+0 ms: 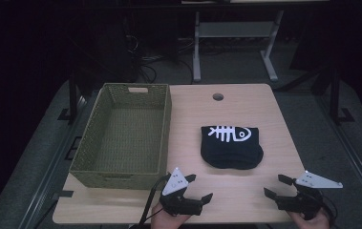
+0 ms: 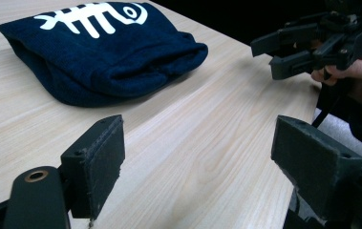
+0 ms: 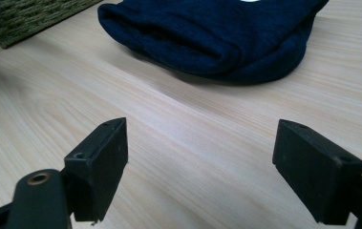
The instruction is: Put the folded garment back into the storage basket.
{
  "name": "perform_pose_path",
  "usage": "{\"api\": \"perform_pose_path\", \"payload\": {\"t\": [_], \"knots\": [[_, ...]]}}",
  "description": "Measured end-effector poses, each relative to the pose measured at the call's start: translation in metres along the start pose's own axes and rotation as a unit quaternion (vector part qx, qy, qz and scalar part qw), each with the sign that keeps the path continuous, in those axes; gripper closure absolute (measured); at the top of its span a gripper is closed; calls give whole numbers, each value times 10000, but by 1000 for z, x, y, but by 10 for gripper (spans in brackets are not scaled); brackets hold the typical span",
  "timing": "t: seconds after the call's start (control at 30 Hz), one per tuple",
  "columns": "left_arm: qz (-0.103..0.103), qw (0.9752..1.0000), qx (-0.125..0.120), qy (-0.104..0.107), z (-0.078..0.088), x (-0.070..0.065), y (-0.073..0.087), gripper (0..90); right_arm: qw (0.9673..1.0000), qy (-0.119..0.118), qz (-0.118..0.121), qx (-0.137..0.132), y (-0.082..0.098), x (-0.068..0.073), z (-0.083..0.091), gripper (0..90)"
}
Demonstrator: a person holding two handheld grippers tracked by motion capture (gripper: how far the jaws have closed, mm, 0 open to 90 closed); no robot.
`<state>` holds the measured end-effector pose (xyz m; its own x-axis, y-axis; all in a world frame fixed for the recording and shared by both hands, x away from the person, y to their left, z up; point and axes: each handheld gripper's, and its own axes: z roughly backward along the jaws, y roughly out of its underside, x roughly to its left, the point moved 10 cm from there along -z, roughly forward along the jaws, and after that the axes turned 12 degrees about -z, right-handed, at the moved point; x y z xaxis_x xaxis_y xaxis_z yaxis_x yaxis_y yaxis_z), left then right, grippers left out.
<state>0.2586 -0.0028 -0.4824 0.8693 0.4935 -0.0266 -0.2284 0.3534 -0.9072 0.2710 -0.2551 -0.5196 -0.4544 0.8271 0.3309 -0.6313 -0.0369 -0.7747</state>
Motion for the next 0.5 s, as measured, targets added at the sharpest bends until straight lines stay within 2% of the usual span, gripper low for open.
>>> {"api": "perform_pose_path", "payload": {"t": [0.03, 0.17, 0.27, 0.33, 0.5], "knots": [[63, 10000, -53, 32, 0, 0, -1, 183, 10000, -40, 5, -8, 0, 1, 0, 186], [14, 9999, -105, -1, 0, -1, -5, 184, 9999, -154, -9, -65, -2, 4, -4, 179], [12, 9999, -139, -7, -4, 0, -7, 184, 9996, -247, -124, -31, -5, 3, -8, 172], [-23, 10000, -73, -15, -8, 0, -7, 184, 9993, -312, -200, -18, -11, 3, -11, 167], [-115, 9999, -80, 19, -15, -3, -12, 184, 9992, -321, -196, -107, -28, 2, -17, 163]]}}
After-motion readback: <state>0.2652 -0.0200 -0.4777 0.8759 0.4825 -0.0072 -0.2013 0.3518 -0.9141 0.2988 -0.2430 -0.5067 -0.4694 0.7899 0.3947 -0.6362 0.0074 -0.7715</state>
